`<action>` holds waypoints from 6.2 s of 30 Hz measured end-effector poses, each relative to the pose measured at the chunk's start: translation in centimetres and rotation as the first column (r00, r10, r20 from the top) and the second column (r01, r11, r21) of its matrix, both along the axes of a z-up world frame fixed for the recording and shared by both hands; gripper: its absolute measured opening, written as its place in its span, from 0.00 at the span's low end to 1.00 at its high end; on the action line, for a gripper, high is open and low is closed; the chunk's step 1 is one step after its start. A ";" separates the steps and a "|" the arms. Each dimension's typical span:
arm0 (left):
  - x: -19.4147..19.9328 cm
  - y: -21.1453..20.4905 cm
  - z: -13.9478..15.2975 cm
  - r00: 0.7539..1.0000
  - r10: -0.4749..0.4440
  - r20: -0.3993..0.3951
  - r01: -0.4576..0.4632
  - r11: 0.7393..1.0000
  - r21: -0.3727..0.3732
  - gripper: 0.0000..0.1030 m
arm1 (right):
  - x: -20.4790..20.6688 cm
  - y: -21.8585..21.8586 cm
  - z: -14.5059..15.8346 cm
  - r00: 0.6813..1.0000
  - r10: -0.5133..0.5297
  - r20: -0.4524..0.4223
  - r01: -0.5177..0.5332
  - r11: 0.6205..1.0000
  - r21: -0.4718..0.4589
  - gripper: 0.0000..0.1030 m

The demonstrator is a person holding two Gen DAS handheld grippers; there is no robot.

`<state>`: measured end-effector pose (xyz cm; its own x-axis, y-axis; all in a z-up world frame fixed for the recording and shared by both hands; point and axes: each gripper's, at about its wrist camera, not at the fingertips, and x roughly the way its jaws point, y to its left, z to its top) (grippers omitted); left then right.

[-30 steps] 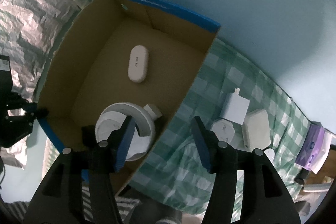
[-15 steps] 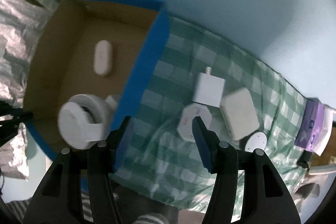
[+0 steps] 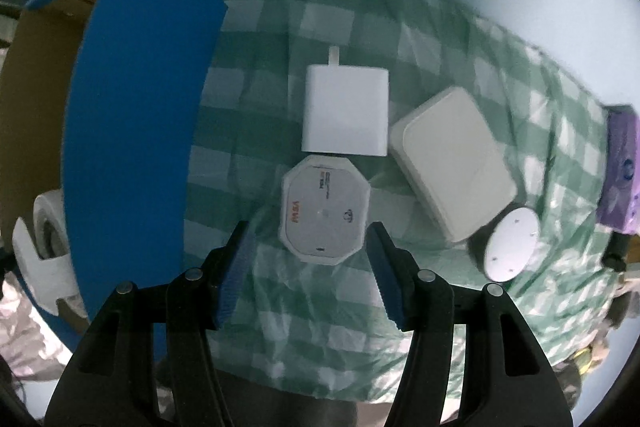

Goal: Organize rigid objects
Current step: 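Move the right gripper to the white octagonal PASA device and grasp it, then carry the octagonal device into the box and open the right gripper, then move the right gripper to the round white puck and grasp it, then lift the round puck and carry it over the box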

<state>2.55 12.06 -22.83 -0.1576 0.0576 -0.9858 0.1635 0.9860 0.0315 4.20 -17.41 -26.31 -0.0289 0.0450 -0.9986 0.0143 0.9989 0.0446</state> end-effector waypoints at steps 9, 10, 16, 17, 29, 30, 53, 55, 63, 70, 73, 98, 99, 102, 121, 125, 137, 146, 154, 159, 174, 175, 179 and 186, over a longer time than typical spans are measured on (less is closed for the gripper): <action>0.0 0.0 0.0 1.000 0.001 0.000 -0.001 1.000 -0.001 0.08 | 1.0 -0.1 -2.0 1.000 -0.025 0.005 0.025 0.999 -0.034 0.57; -0.1 0.0 0.0 1.000 0.003 0.000 -0.003 1.000 -0.001 0.08 | 1.2 -0.1 -2.2 1.000 -0.023 0.003 0.023 0.999 -0.036 0.57; -0.1 -0.1 0.0 1.000 0.004 0.000 -0.004 1.000 -0.002 0.08 | 1.5 0.1 -3.9 1.000 -0.019 -0.022 0.018 0.999 -0.041 0.57; -0.2 -0.1 0.0 1.000 0.004 0.000 -0.004 1.000 -0.002 0.08 | 1.6 0.1 -4.1 1.000 -0.018 -0.022 0.017 0.999 -0.041 0.57; -0.3 -0.3 -0.1 1.000 0.006 0.001 -0.006 1.000 -0.002 0.08 | 0.3 0.9 -5.0 0.999 0.035 -0.010 -0.035 0.997 -0.070 0.52; -0.3 -0.3 -0.1 1.000 0.006 0.002 -0.006 1.000 -0.002 0.08 | 0.0 0.9 -5.0 0.999 0.039 -0.013 -0.040 0.997 -0.066 0.52; -0.1 -0.1 -0.3 1.000 -0.006 -0.001 0.006 1.000 -0.004 0.08 | -3.4 4.0 4.6 0.981 0.158 0.108 -0.160 0.987 0.011 0.51; -0.1 -0.1 -0.3 1.000 -0.006 0.000 0.006 1.000 -0.003 0.08 | -3.9 4.7 5.6 0.977 0.175 0.123 -0.178 0.984 0.020 0.51; -0.1 0.0 -0.2 1.000 -0.003 0.002 0.003 1.000 -0.001 0.08 | -2.5 7.8 9.3 0.957 0.237 0.166 -0.245 0.969 0.032 0.51; 0.0 0.0 -0.2 1.000 -0.006 0.001 0.006 1.000 0.000 0.08 | -0.8 10.6 9.4 0.941 0.289 0.175 -0.298 0.954 0.030 0.51; 0.0 0.0 -0.1 1.000 -0.006 0.001 0.006 1.000 0.001 0.08 | -0.3 11.8 9.1 0.935 0.309 0.174 -0.318 0.948 0.027 0.51; 0.2 0.1 -0.2 1.000 -0.005 0.003 0.005 1.000 -0.010 0.08 | 0.6 14.9 8.7 0.914 0.362 0.185 -0.365 0.931 -0.018 0.56; 0.2 0.2 -0.2 1.000 -0.005 0.003 0.005 1.000 -0.010 0.08 | 0.6 14.9 8.7 0.915 0.359 0.185 -0.362 0.932 -0.020 0.58; 0.2 0.1 -0.1 1.000 -0.005 0.006 0.005 1.000 -0.007 0.08 | 0.6 14.7 8.8 0.915 0.359 0.183 -0.360 0.933 -0.029 0.59; 0.1 0.1 -0.1 1.000 0.001 0.008 -0.001 1.000 -0.003 0.08 | 0.4 13.2 9.5 0.926 0.329 0.184 -0.329 0.944 -0.031 0.62; 0.1 0.2 -0.1 1.000 0.005 0.009 -0.005 1.000 -0.001 0.08 | 0.2 12.6 9.8 0.929 0.320 0.188 -0.320 0.947 -0.031 0.66; 0.0 0.2 0.2 1.000 0.020 0.013 -0.020 1.000 0.002 0.08 | -0.6 8.1 9.7 0.949 0.264 0.174 -0.261 0.964 -0.042 0.67; -0.1 0.1 0.4 0.999 0.032 0.018 -0.032 0.999 0.009 0.08 | -1.8 -0.2 7.5 0.984 0.128 0.121 -0.119 0.990 -0.081 0.72; -0.2 0.0 0.5 0.999 0.038 0.020 -0.038 0.999 0.011 0.08 | -2.6 -8.1 4.4 0.998 -0.020 0.061 0.026 0.994 -0.102 0.72; -0.2 0.1 0.5 0.999 0.046 0.022 -0.046 0.999 0.008 0.08 | -2.8 -10.8 3.1 0.997 -0.063 0.037 0.066 0.994 -0.092 0.72; -0.2 0.0 0.5 0.998 0.065 0.021 -0.066 0.997 0.030 0.08 | -2.5 -14.5 -1.7 0.997 -0.068 -0.028 0.065 0.993 -0.102 0.72; -0.2 0.0 0.5 0.998 0.067 0.021 -0.067 0.997 0.030 0.08 | -2.5 -14.0 -2.2 0.997 -0.068 -0.030 0.064 0.992 -0.104 0.72; -0.1 0.0 0.5 0.997 0.074 0.020 -0.075 0.997 0.030 0.08 | -2.1 -14.3 -3.2 0.997 -0.067 -0.035 0.063 0.993 -0.102 0.72; -0.1 0.1 0.5 0.997 0.080 0.018 -0.080 0.996 0.031 0.08 | -1.2 -14.3 -4.0 0.997 -0.066 -0.027 0.064 0.994 -0.090 0.60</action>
